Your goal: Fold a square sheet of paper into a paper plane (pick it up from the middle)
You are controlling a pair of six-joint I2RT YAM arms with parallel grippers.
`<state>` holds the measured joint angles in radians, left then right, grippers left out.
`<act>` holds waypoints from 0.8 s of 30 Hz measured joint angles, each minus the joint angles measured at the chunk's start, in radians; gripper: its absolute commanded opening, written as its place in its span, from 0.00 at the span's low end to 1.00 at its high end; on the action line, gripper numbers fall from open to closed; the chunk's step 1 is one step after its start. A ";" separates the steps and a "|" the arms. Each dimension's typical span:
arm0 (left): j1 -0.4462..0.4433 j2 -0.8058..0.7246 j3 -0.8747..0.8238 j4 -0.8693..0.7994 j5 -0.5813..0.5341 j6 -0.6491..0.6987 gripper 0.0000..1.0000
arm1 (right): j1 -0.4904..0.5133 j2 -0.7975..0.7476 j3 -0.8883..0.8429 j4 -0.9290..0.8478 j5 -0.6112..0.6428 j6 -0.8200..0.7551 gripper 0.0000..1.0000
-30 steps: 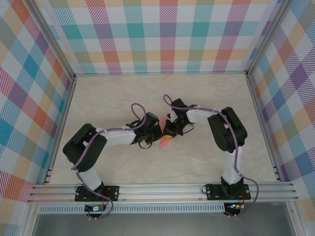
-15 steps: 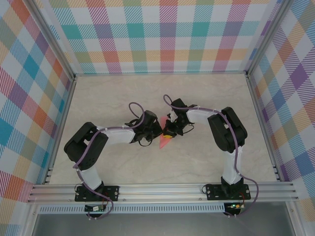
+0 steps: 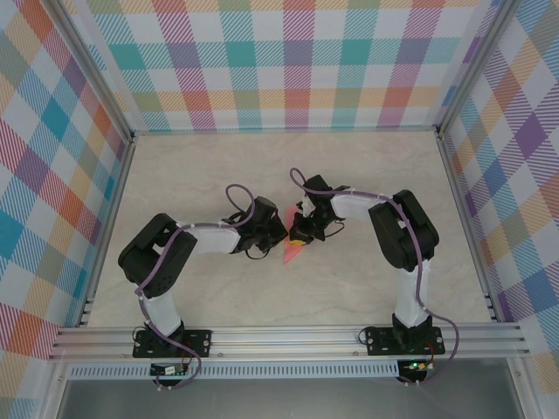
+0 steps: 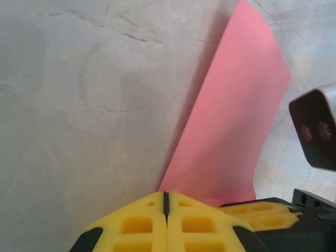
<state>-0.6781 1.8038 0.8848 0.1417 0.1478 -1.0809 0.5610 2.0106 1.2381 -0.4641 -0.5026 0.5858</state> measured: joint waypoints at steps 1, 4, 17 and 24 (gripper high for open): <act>0.000 0.005 0.000 0.000 0.000 -0.003 0.00 | 0.000 0.000 0.000 0.000 0.000 0.000 0.00; 0.000 0.010 -0.002 0.001 0.000 -0.005 0.00 | 0.000 0.000 0.000 0.000 0.000 0.000 0.00; 0.000 0.010 -0.002 -0.008 -0.010 0.027 0.00 | -0.018 -0.028 -0.012 0.015 -0.019 0.004 0.00; 0.000 0.010 -0.002 -0.008 -0.009 0.046 0.00 | -0.036 -0.059 -0.011 0.010 -0.014 0.004 0.00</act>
<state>-0.6781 1.8133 0.8833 0.1341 0.1387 -1.0351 0.5247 1.9518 1.2266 -0.4541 -0.5171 0.5896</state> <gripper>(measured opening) 0.039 0.045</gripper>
